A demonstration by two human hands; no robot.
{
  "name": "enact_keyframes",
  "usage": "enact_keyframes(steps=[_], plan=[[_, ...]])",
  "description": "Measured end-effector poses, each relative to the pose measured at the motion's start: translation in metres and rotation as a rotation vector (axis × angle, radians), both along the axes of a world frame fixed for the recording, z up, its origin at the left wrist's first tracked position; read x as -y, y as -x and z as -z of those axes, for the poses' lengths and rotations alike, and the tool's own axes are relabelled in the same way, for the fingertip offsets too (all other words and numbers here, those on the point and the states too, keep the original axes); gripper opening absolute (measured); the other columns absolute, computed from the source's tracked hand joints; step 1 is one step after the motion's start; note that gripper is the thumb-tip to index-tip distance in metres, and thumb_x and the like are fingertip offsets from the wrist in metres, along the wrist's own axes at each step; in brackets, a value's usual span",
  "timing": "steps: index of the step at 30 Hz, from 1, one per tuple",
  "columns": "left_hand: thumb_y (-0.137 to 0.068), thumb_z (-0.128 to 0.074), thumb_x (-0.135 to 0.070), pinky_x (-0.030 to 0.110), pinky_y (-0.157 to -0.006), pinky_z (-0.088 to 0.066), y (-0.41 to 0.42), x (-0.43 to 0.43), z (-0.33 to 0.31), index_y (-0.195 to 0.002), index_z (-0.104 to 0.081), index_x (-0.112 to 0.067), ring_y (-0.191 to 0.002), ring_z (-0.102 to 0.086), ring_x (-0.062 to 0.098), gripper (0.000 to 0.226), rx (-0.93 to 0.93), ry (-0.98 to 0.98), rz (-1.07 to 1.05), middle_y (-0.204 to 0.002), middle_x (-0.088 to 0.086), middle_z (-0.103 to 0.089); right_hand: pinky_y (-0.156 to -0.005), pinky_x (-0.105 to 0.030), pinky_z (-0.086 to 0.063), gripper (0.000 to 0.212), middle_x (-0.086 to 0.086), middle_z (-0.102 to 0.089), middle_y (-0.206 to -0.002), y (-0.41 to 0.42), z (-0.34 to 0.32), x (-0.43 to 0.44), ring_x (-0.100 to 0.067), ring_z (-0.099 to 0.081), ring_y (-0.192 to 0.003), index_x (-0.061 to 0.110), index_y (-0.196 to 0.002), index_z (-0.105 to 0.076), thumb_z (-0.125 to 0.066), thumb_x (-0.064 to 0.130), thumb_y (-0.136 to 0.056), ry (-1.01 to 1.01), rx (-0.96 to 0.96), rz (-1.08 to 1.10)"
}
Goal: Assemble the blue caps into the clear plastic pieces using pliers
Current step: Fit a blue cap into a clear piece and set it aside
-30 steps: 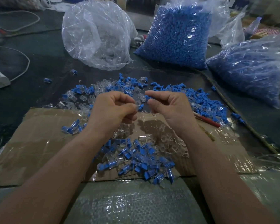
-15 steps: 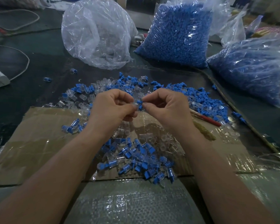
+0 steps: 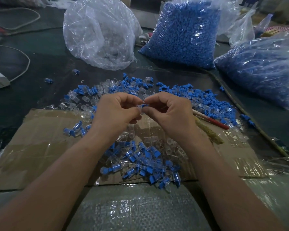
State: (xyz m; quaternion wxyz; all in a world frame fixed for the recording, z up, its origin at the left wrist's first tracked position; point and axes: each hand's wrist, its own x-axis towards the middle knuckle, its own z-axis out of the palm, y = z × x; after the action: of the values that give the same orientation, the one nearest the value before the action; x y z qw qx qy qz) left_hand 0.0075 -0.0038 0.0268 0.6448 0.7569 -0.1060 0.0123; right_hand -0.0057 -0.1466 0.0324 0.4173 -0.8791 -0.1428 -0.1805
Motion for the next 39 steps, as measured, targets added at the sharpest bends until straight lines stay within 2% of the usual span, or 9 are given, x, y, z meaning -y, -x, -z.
enact_keyframes(steps=[4,8,13,17,22,26,32,36,39], plan=[[-0.078,-0.066,0.003,0.014,-0.053,-0.050,-0.001,-0.002,-0.001,-0.076,-0.063,-0.018,-0.055,-0.065,0.007,0.021,-0.036,0.077,0.018,-0.059,-0.004,-0.068,-0.077,-0.012,-0.050,0.035,0.015,-0.061,-0.088,-0.003,0.000,0.003,0.002,-0.061,-0.084,0.016,-0.112,-0.063,-0.069,0.016,-0.078,-0.130,-0.173,-0.036],[-0.078,-0.065,0.003,0.015,-0.054,-0.051,-0.001,-0.002,-0.002,-0.076,-0.063,-0.018,-0.055,-0.064,0.006,0.022,-0.036,0.088,0.052,-0.061,-0.007,-0.068,-0.076,-0.017,-0.052,0.025,0.008,-0.067,-0.089,-0.001,-0.003,0.005,-0.003,-0.065,-0.084,0.017,-0.102,-0.065,-0.065,0.007,-0.080,-0.288,-0.299,-0.145],[-0.076,-0.067,0.002,0.017,-0.053,-0.053,0.001,-0.002,-0.004,-0.075,-0.063,-0.015,-0.054,-0.065,0.009,0.017,-0.044,0.111,0.061,-0.060,-0.004,-0.068,-0.073,-0.018,-0.053,0.020,0.004,-0.069,-0.086,0.001,-0.005,0.006,-0.007,-0.066,-0.079,0.022,-0.092,-0.065,-0.066,0.008,-0.078,-0.327,-0.288,-0.178],[-0.076,-0.065,0.005,0.019,-0.049,-0.052,0.000,-0.003,-0.007,-0.072,-0.062,-0.009,-0.048,-0.062,0.010,0.014,-0.152,0.185,0.069,-0.055,-0.001,-0.066,-0.074,-0.019,-0.053,0.024,0.004,-0.069,-0.086,0.000,-0.004,0.007,-0.007,-0.066,-0.079,0.022,-0.093,-0.066,-0.068,0.006,-0.075,-0.345,-0.280,-0.221],[-0.076,-0.063,0.006,0.017,-0.045,-0.050,0.000,-0.005,-0.010,-0.071,-0.063,-0.007,-0.046,-0.061,0.010,0.014,-0.233,0.219,0.102,-0.053,0.002,-0.065,-0.073,-0.019,-0.052,0.036,0.003,-0.069,-0.085,-0.001,-0.002,0.007,-0.009,-0.067,-0.079,0.016,-0.100,-0.065,-0.068,-0.007,-0.072,-0.337,-0.191,-0.266],[-0.075,-0.062,0.007,0.017,-0.043,-0.048,0.001,-0.005,-0.011,-0.070,-0.062,-0.006,-0.045,-0.061,0.011,0.014,-0.268,0.237,0.130,-0.052,0.003,-0.065,-0.070,-0.015,-0.050,0.036,0.007,-0.068,-0.081,0.000,-0.001,0.008,-0.003,-0.066,-0.075,0.015,-0.100,-0.065,-0.069,-0.005,-0.070,-0.314,-0.144,-0.242],[-0.074,-0.062,0.007,0.017,-0.043,-0.048,0.000,-0.006,-0.010,-0.070,-0.062,-0.005,-0.045,-0.061,0.012,0.012,-0.303,0.253,0.160,-0.053,0.004,-0.065,-0.071,-0.015,-0.051,0.035,0.009,-0.068,-0.081,0.001,0.000,0.009,-0.003,-0.067,-0.077,0.011,-0.101,-0.065,-0.071,-0.002,-0.070,-0.274,-0.084,-0.229],[-0.058,-0.067,-0.003,0.017,-0.042,-0.048,0.000,-0.007,-0.011,-0.069,-0.062,-0.004,-0.046,-0.062,0.014,0.011,-0.325,0.277,0.180,-0.055,0.006,-0.065,-0.069,-0.013,-0.050,0.033,0.012,-0.067,-0.079,0.001,0.000,0.009,-0.001,-0.066,-0.074,0.014,-0.098,-0.065,-0.071,-0.001,-0.070,-0.276,-0.063,-0.234],[-0.055,-0.067,-0.008,0.017,-0.043,-0.048,0.000,-0.007,-0.011,-0.070,-0.063,-0.005,-0.047,-0.062,0.014,0.016,-0.335,0.289,0.193,-0.057,0.006,-0.066,-0.068,-0.013,-0.050,0.033,0.014,-0.066,-0.077,0.001,0.000,0.010,0.000,-0.066,-0.074,0.014,-0.097,-0.065,-0.071,0.000,-0.069,-0.280,-0.044,-0.236]])
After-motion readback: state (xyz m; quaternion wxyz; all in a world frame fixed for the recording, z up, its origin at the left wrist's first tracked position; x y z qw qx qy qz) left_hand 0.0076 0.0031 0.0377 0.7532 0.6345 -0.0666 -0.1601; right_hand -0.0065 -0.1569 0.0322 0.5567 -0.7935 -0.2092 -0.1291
